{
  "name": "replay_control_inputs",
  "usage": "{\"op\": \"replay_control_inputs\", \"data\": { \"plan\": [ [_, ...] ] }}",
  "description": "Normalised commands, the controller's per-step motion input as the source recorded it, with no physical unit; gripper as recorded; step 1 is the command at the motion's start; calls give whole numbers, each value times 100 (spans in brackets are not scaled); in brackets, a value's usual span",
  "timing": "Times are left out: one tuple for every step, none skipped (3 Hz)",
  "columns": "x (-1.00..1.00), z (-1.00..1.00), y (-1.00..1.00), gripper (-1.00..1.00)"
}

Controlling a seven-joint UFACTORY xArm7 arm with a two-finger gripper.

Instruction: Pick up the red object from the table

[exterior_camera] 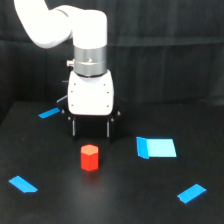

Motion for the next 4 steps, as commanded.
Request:
{"op": "replay_control_inputs", "data": {
  "plan": [
    [20, -2, -90, 100],
    [31, 17, -82, 100],
    [17, 11, -60, 100],
    [12, 15, -24, 90]
  ]
}}
